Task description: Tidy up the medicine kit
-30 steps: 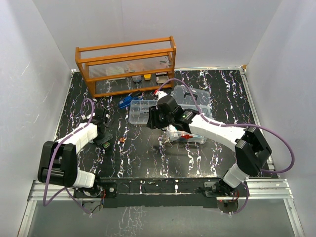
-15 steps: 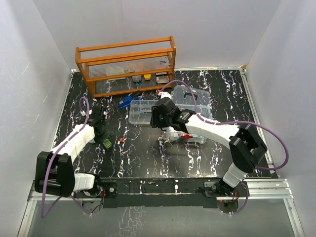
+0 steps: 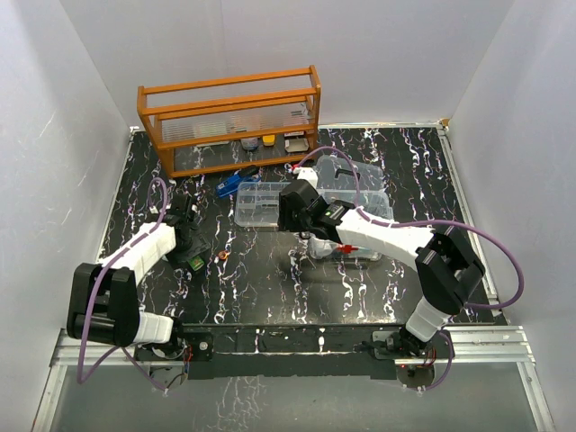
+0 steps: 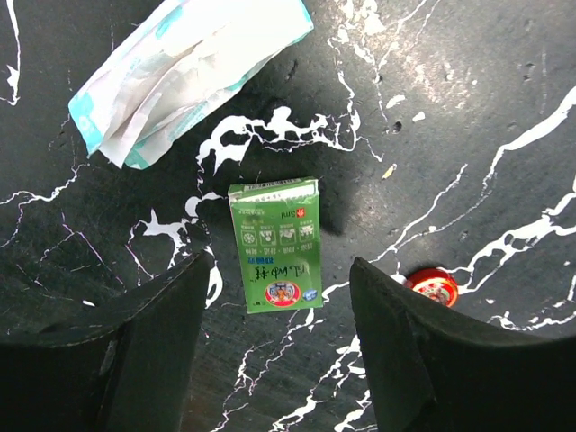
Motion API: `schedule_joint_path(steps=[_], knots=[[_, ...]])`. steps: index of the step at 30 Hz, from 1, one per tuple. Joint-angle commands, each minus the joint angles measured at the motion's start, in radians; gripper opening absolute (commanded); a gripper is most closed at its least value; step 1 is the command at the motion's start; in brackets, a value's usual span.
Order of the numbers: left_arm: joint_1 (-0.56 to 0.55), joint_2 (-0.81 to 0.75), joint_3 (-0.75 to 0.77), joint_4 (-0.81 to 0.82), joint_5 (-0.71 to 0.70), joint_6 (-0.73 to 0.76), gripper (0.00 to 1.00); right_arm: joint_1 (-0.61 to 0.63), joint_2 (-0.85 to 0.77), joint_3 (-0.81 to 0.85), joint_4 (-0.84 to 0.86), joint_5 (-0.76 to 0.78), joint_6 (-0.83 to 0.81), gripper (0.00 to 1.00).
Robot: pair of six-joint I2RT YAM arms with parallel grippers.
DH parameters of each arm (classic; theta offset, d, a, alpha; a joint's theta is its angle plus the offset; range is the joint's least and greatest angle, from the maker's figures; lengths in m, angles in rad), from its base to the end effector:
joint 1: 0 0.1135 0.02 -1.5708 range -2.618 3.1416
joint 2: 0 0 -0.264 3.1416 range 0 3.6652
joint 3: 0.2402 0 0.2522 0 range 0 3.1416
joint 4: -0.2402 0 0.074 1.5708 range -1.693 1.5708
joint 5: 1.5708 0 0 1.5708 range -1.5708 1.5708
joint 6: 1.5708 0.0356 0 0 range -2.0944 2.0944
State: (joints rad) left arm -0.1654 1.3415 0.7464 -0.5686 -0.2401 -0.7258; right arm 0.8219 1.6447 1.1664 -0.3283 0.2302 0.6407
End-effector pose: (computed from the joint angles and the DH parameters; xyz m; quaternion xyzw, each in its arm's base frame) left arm 0.2376 -0.0311 0.1832 -0.2921 0.9277 0.0193 0.2316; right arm 0.2509 0.2580 0.2388 -0.0407 0.9218 0.1680 0.3469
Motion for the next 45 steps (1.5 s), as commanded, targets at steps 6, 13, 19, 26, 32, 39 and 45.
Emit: schedule_joint_path(steps=[6, 13, 19, 26, 32, 39, 45], knots=[[0.005, 0.067, 0.006, 0.024, -0.035, 0.005, 0.51, -0.019, -0.002, -0.010, -0.117, 0.158, 0.009, 0.49], [0.004, 0.079, 0.015, 0.034, -0.063, 0.026, 0.41, -0.021, -0.085, -0.024, -0.045, 0.041, -0.020, 0.50], [0.004, 0.053, 0.017, 0.051, -0.024, 0.042, 0.34, -0.025, -0.176, -0.016, -0.012, -0.021, -0.027, 0.51], [0.003, -0.022, 0.058, 0.087, 0.136, 0.071, 0.32, -0.040, -0.286, -0.028, 0.011, -0.007, -0.016, 0.52], [-0.060, -0.022, 0.166, 0.141, 0.241, 0.062, 0.32, -0.064, -0.359, -0.073, 0.011, 0.037, -0.001, 0.52], [-0.266, 0.166, 0.380, 0.207, 0.218, 0.077, 0.32, -0.091, -0.443, -0.116, -0.014, 0.088, 0.023, 0.53], [-0.373, 0.348, 0.563, 0.219, 0.174, 0.129, 0.32, -0.098, -0.508, -0.136, -0.039, 0.138, 0.032, 0.53]])
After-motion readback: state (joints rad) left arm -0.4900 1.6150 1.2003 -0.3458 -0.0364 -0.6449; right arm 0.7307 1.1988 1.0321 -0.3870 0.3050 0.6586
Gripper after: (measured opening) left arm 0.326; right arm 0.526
